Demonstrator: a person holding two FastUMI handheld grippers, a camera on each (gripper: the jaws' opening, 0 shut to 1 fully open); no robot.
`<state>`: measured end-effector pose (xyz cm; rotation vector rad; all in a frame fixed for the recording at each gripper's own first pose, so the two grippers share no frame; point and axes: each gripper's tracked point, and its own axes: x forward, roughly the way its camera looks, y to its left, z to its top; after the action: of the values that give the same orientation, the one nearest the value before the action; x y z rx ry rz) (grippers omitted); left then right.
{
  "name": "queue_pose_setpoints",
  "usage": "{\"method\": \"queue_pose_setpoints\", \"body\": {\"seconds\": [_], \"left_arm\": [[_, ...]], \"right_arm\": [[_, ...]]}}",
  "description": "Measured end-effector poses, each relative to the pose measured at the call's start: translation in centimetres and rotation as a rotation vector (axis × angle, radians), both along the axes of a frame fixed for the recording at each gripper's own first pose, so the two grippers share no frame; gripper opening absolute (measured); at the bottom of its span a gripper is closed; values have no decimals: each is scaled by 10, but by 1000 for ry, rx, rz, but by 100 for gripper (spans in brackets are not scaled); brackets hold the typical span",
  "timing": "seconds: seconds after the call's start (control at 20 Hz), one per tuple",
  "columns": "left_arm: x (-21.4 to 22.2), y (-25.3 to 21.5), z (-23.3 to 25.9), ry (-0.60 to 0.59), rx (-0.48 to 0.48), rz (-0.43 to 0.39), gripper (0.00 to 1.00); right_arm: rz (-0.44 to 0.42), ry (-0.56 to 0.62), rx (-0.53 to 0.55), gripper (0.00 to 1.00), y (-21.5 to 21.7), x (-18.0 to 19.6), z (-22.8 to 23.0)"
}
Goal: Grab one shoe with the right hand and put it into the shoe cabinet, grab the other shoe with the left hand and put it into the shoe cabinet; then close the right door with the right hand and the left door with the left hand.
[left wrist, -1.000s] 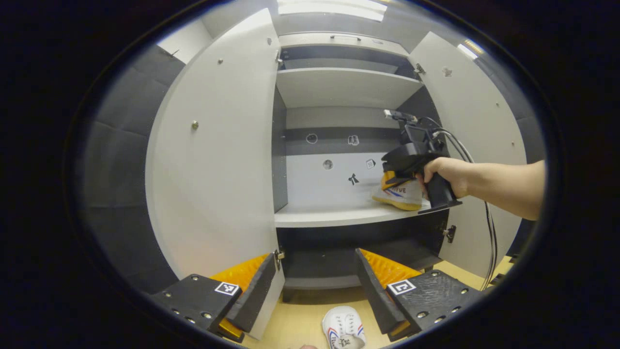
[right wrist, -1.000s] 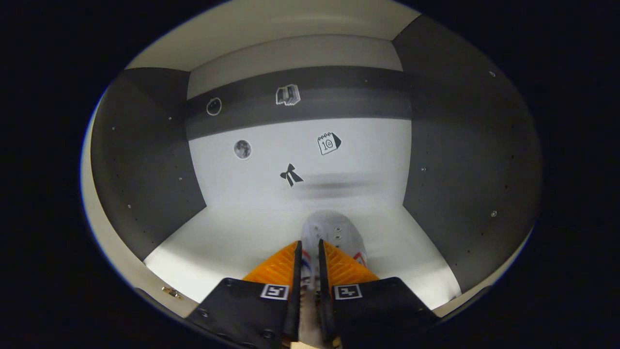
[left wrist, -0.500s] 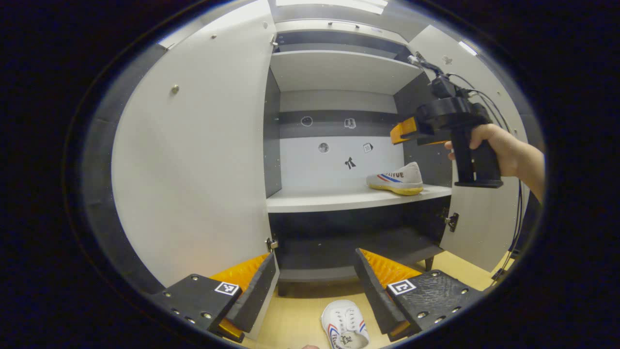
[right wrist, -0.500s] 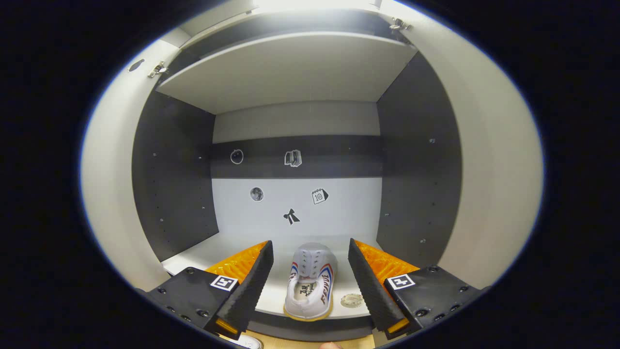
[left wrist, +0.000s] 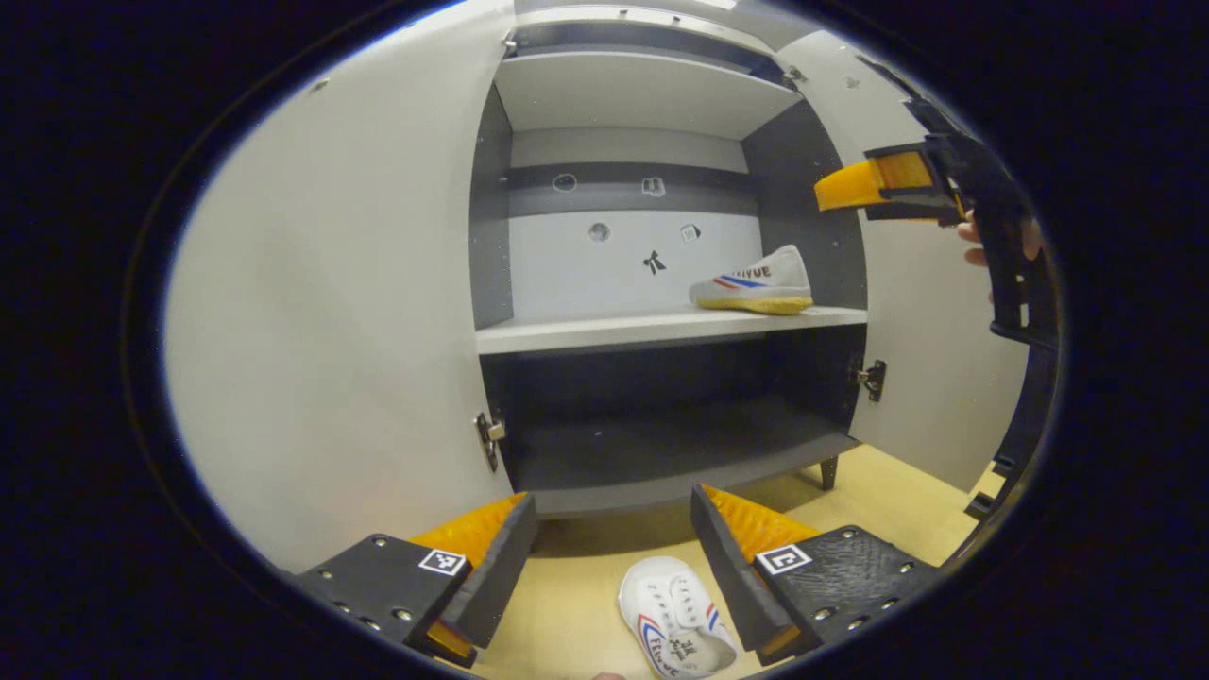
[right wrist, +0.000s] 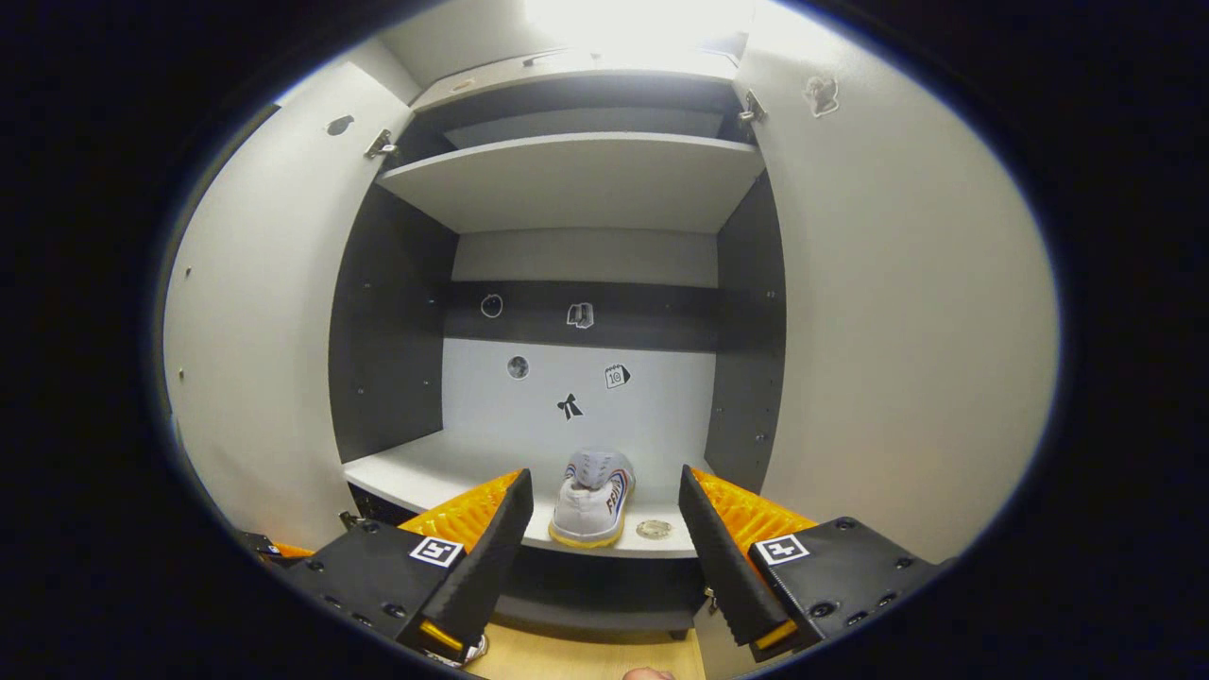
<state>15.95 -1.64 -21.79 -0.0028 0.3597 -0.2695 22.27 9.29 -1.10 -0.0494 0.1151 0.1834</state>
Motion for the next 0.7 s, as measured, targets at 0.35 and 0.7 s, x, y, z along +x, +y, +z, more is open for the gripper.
{"method": "queue_pose_setpoints", "body": {"seconds": [0.35, 0.7], "left_arm": [[-19, -9, -81, 168, 59, -66, 95], [-34, -9, -147, 310, 92, -85, 95]], "right_arm": [[-35, 57, 11, 98, -10, -34, -23], [-79, 106, 17, 98, -21, -45, -42]]}}
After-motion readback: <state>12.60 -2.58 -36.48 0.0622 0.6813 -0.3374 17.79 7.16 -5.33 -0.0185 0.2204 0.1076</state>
